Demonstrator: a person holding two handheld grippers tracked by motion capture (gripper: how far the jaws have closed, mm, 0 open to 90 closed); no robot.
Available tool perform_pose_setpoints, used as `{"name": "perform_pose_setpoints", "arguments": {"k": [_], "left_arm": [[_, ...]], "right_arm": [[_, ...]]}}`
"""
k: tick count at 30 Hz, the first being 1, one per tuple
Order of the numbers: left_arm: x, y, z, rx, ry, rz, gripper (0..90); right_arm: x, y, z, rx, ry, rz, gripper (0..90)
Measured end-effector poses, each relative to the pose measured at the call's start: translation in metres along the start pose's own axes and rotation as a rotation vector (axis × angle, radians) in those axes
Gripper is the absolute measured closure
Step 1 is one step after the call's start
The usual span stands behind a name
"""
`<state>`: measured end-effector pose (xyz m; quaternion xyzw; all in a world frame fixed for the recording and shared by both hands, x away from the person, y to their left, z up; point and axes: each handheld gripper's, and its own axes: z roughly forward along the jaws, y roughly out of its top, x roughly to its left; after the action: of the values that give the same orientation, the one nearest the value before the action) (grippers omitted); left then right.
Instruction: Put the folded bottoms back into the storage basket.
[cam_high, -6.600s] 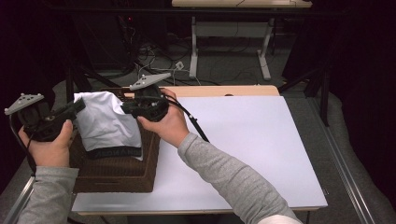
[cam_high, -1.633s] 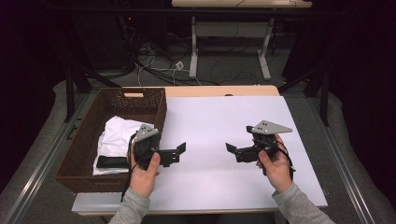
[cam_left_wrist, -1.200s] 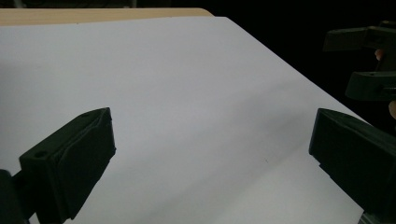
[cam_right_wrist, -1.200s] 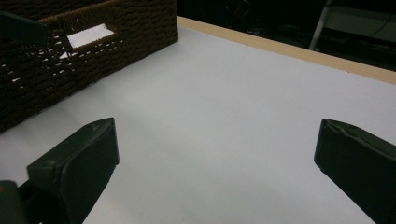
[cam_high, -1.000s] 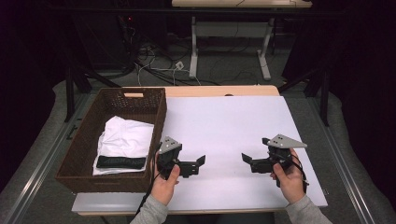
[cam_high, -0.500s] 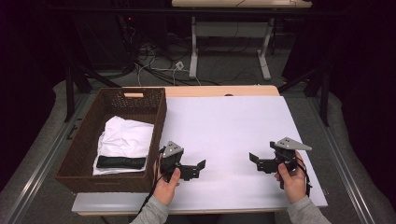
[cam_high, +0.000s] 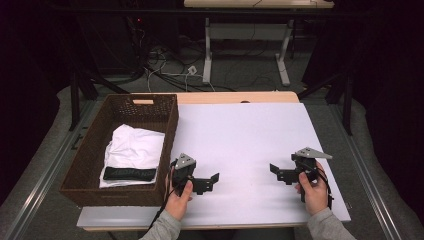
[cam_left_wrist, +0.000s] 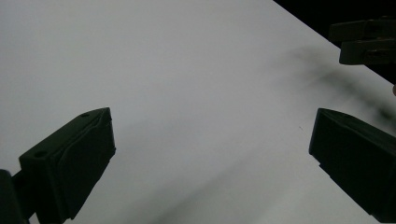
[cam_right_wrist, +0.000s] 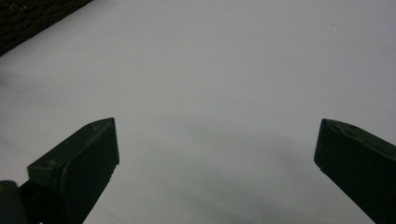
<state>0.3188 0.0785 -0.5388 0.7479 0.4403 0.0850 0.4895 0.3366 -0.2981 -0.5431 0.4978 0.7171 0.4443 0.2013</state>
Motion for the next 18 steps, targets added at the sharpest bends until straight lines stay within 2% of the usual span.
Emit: {"name": "perform_pose_setpoints", "arguments": {"k": [4,10,18], "left_arm": [[0.003,-0.0027,0.0029,0.006,0.007,-0.01,0.1],[0.005,-0.0045,0.0045,0.013,0.011,-0.02,0.1],[0.0052,-0.0054,0.0069,0.02,0.016,-0.022,0.1]], "right_arm": [[-0.0016,-0.002,0.0018,0.013,-0.016,-0.005,0.0],[-0.0039,-0.0039,0.0036,0.024,0.0,0.016,0.0],[-0.0079,-0.0047,0.0037,0.026,-0.003,0.038,0.3]]}}
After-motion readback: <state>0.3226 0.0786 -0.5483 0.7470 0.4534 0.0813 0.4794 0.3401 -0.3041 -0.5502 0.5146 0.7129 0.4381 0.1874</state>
